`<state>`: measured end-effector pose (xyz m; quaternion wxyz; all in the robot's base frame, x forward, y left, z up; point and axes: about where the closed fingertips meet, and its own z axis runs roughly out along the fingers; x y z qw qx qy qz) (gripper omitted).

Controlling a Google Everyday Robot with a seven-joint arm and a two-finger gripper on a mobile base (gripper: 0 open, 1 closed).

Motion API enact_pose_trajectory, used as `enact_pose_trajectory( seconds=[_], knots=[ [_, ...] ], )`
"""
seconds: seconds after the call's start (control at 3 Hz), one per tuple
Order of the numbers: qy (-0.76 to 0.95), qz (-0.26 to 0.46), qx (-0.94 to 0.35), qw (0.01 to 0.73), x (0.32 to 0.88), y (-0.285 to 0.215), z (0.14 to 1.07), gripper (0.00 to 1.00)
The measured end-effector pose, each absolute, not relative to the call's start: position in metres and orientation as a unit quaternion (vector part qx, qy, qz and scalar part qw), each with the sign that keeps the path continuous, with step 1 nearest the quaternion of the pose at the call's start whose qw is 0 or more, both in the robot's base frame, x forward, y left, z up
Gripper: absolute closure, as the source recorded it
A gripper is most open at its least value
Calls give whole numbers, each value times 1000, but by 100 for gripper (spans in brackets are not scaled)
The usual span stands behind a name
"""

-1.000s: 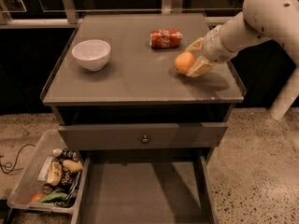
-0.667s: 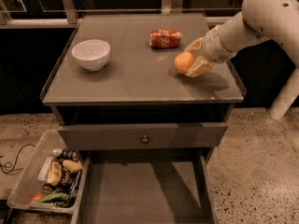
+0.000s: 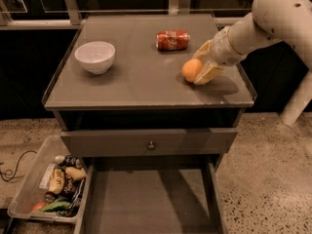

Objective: Pick orange from middle drawer and place on counter

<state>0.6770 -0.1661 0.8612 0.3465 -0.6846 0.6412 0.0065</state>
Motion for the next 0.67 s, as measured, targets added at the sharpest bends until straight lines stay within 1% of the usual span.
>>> enact_pose_trajectory(
  seconds=[0.33,0.67],
  knots=[
    [641,7,-685,347,677,-166,861,0],
    [641,7,-685,347,677,-166,861,0]
  ],
)
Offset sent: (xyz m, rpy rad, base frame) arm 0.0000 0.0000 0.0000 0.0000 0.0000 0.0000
